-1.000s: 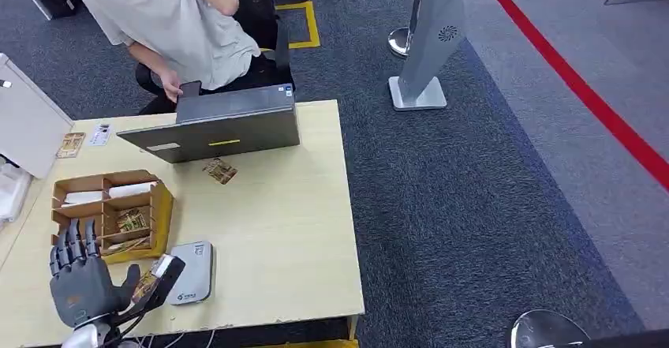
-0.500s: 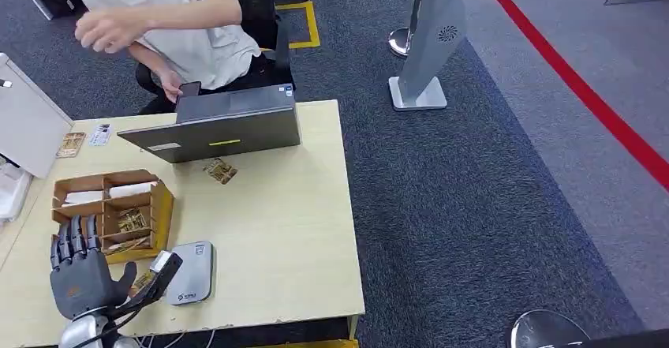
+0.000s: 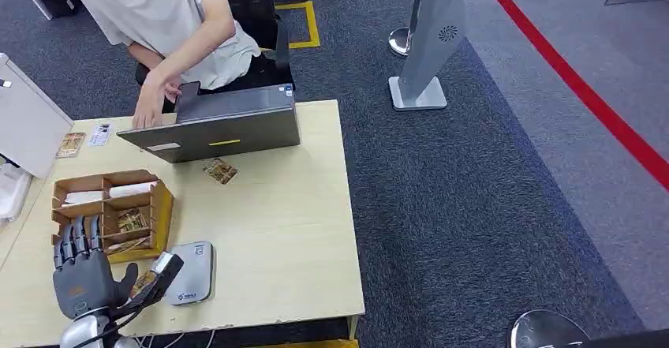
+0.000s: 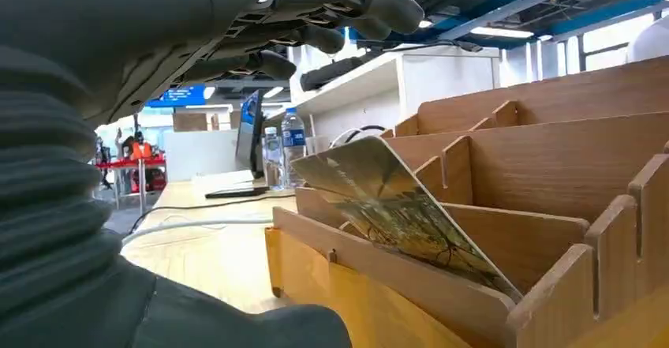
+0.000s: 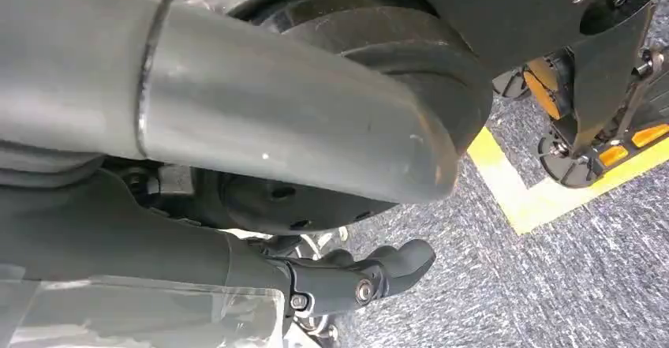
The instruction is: Pass the card to the sensor for recognition and then transmit it.
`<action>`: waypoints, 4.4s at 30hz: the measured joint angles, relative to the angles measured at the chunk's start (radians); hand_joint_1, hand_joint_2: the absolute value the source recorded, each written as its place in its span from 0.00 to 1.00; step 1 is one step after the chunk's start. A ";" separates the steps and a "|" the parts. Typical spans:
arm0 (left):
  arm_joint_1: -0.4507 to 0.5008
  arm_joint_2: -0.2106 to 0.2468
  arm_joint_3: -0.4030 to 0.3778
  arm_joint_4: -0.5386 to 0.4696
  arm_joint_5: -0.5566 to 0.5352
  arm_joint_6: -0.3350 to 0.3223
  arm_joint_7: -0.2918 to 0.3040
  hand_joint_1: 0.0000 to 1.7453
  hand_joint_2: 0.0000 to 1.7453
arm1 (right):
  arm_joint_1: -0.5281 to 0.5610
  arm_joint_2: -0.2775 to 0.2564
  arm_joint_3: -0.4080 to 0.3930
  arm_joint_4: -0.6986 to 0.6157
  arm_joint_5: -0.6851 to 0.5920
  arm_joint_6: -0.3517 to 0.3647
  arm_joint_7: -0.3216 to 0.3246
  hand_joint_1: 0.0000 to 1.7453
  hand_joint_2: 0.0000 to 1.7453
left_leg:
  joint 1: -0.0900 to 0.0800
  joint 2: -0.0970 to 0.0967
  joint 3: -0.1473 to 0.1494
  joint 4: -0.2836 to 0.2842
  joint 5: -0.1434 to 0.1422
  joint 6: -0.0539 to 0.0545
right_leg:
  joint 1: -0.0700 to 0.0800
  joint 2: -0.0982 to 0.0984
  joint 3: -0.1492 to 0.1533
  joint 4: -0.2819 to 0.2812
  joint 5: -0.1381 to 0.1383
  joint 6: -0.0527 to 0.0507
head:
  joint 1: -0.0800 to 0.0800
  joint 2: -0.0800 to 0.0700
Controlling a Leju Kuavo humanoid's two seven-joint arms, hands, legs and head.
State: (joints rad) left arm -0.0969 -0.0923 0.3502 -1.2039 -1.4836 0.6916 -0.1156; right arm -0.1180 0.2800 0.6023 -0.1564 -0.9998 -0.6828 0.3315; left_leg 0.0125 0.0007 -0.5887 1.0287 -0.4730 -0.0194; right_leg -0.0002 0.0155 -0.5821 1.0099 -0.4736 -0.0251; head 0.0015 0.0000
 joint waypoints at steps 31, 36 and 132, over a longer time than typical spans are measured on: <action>-0.011 0.022 -0.019 0.044 0.008 0.000 0.024 0.00 1.00 | -0.002 0.000 0.013 0.004 -0.016 -0.006 -0.012 0.00 0.00 | 0.000 0.000 0.000 0.000 0.000 0.000 | 0.000 0.000 0.000 0.000 0.000 0.000 | 0.000 0.000; -0.022 0.026 -0.019 0.061 -0.003 0.000 0.024 0.00 1.00 | -0.002 0.000 0.013 0.005 -0.018 -0.006 -0.012 0.00 0.00 | 0.000 0.000 0.000 0.000 0.000 0.000 | 0.000 0.000 0.000 0.000 0.000 0.000 | 0.000 0.000; -0.277 0.202 -0.115 0.207 0.003 0.005 0.132 1.00 1.00 | -0.001 0.000 0.011 0.011 -0.059 -0.001 -0.058 0.00 0.00 | 0.000 0.001 0.000 0.000 0.002 -0.002 | 0.000 0.001 -0.001 0.001 0.001 -0.001 | 0.000 0.000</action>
State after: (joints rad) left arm -0.3740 0.1096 0.2354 -0.9965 -1.4805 0.6970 0.0168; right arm -0.1191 0.2796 0.6138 -0.1450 -1.0593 -0.6836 0.2736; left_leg 0.0127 0.0012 -0.5887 1.0288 -0.4711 -0.0211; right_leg -0.0001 0.0168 -0.5828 1.0110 -0.4728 -0.0260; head 0.0011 -0.0004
